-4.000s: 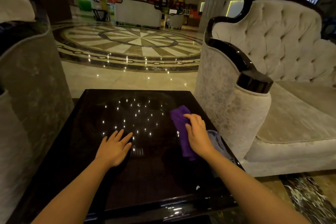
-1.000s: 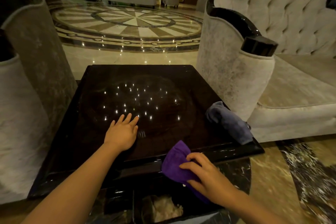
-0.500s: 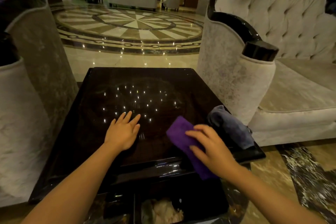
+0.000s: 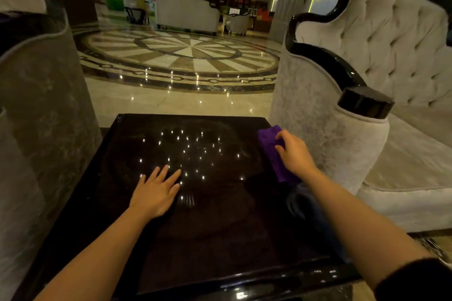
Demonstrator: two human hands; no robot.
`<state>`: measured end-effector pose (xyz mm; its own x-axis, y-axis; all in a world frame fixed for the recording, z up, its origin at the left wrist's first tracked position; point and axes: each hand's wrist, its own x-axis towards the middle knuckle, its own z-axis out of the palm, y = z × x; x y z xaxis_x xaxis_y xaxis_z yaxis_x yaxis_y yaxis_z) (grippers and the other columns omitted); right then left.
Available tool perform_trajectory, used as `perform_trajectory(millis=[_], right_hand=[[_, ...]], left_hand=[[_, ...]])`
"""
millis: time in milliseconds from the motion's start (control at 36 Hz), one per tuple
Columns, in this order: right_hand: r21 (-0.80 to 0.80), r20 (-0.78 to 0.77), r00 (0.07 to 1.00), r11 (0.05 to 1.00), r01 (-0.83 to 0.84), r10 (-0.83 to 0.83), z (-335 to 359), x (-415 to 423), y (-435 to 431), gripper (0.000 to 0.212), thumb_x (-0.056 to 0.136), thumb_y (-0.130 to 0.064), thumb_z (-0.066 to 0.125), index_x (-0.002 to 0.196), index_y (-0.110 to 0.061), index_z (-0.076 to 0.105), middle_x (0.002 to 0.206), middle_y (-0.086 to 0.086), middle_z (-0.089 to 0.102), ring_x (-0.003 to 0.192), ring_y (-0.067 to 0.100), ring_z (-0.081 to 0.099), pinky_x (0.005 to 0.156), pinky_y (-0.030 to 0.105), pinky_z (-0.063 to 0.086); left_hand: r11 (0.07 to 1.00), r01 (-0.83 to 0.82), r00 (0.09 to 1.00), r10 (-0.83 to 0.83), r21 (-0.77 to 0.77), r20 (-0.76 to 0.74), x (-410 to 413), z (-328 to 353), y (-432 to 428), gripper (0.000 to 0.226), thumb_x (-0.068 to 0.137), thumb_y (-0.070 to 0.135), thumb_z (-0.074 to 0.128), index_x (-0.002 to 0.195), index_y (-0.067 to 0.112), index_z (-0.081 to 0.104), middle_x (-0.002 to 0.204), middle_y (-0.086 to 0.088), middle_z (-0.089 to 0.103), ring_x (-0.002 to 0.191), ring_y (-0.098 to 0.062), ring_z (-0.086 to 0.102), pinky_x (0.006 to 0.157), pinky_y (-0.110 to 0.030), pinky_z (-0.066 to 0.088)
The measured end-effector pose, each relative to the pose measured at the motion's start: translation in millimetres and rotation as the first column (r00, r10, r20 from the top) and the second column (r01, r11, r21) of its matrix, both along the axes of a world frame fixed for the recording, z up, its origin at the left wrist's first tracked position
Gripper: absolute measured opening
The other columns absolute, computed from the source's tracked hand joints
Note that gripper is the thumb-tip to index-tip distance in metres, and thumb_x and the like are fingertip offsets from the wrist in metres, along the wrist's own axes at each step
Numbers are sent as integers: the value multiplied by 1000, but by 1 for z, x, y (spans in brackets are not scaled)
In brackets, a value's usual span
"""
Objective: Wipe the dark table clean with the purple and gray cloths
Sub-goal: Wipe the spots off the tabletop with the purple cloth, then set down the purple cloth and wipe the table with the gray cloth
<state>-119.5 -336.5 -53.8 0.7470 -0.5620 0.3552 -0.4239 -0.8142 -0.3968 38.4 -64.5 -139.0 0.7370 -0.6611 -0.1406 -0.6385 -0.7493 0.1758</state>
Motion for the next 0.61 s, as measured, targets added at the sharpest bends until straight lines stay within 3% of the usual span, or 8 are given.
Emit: perform_trajectory(millis=[278, 444, 528, 611], right_hand=[[134, -179, 979, 983, 127, -102, -41, 41, -39, 31, 93, -12, 45, 122, -1, 46, 139, 23, 30, 119, 40, 44, 102, 47, 37], [234, -350, 936, 964, 124, -36, -61, 45, -52, 38, 98, -18, 30, 132, -3, 36, 146, 18, 32, 131, 35, 32, 109, 40, 30], [230, -427, 904, 970, 82, 25, -52, 41, -52, 42, 99, -22, 27, 135, 0, 30, 150, 18, 25, 138, 33, 20, 111, 42, 23], [238, -445, 894, 969, 67, 47, -41, 31, -53, 48, 99, -30, 26, 142, -9, 17, 153, 18, 15, 142, 31, 11, 114, 37, 14]], left_hand=[[998, 62, 998, -62, 28, 6, 10, -9, -6, 51, 99, 44, 16, 147, 35, 2, 160, 1, -3, 147, -19, -7, 119, -44, -1], [998, 55, 998, -55, 30, 5, 10, -9, -7, 50, 99, 45, 16, 147, 36, 3, 159, 2, -4, 146, -18, -8, 119, -43, -2], [998, 50, 999, -50, 30, 9, 9, -7, -7, 50, 99, 44, 16, 147, 36, 4, 160, 2, -2, 147, -18, -7, 119, -43, -1], [998, 47, 999, -47, 36, 13, 7, -5, -7, 50, 99, 44, 16, 147, 36, 4, 160, 1, -2, 147, -18, -6, 119, -42, -1]])
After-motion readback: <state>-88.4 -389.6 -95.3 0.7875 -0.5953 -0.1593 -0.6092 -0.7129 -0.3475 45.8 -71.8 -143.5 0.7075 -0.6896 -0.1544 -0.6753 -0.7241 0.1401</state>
